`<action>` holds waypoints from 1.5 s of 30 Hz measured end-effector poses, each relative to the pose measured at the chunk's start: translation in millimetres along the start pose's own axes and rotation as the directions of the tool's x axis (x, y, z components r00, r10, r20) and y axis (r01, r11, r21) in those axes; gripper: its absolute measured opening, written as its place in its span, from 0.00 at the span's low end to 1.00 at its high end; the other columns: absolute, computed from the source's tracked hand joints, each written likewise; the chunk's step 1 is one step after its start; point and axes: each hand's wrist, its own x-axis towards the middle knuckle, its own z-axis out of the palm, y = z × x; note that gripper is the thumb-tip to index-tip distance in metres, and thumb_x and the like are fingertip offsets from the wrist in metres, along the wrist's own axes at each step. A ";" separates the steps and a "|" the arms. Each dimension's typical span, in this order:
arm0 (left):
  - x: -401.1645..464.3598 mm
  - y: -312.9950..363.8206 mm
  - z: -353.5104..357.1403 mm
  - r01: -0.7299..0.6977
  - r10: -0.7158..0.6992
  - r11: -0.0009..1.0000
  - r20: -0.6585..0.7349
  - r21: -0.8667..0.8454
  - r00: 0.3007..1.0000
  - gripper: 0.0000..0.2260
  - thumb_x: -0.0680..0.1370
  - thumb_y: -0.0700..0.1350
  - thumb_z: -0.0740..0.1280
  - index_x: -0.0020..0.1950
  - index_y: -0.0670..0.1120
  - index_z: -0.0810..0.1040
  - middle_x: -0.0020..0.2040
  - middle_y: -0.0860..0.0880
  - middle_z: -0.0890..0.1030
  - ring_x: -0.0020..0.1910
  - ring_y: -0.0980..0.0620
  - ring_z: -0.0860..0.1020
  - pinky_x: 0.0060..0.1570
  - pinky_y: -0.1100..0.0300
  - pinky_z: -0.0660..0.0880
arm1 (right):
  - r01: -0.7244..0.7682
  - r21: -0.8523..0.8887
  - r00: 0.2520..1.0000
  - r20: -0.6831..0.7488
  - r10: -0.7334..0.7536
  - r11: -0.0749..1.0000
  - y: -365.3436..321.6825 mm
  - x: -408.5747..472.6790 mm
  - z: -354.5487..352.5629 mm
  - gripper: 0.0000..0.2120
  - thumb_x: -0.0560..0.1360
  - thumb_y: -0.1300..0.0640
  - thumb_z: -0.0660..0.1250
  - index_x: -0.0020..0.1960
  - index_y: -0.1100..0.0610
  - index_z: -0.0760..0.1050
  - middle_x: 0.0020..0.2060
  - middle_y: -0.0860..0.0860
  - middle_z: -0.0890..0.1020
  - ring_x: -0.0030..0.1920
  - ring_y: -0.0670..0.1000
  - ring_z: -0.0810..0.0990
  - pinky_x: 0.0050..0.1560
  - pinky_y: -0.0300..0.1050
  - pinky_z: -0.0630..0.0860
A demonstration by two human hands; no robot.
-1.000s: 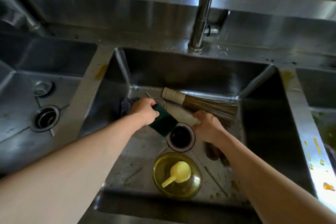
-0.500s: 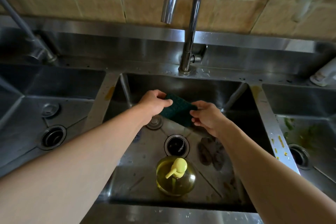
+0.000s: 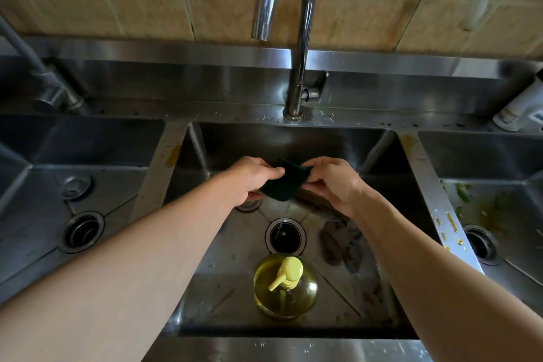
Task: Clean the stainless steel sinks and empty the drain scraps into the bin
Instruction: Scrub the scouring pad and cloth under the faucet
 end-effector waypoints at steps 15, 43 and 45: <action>-8.6 5.3 10.0 -0.023 0.023 1.000 0.001 -0.001 1.000 0.12 0.70 0.40 0.75 0.50 0.42 0.76 0.47 0.45 0.80 0.48 0.49 0.79 0.35 0.62 0.77 | 0.138 0.017 0.987 -0.081 -0.136 0.990 0.1 0.6 5.3 0.16 0.71 0.76 0.66 0.52 0.59 0.78 0.49 0.57 0.82 0.52 0.56 0.81 0.51 0.45 0.79; -14.5 7.6 31.3 -0.304 0.520 0.686 -0.154 0.661 0.840 0.15 0.71 0.38 0.69 0.35 0.49 0.64 0.38 0.50 0.75 0.42 0.44 0.75 0.37 0.57 0.67 | 0.246 -0.733 0.910 -0.051 -0.412 0.634 -3.3 -1.6 4.6 0.06 0.70 0.64 0.72 0.44 0.55 0.79 0.40 0.49 0.79 0.41 0.48 0.75 0.34 0.32 0.67; -15.8 5.2 35.9 -0.313 0.560 0.653 -0.163 0.690 0.812 0.13 0.72 0.37 0.69 0.37 0.48 0.65 0.37 0.51 0.73 0.41 0.45 0.74 0.36 0.57 0.65 | 0.233 -0.744 0.902 -0.076 -0.426 0.626 1.1 0.9 6.5 0.07 0.70 0.64 0.72 0.47 0.56 0.80 0.43 0.50 0.79 0.43 0.49 0.76 0.40 0.36 0.68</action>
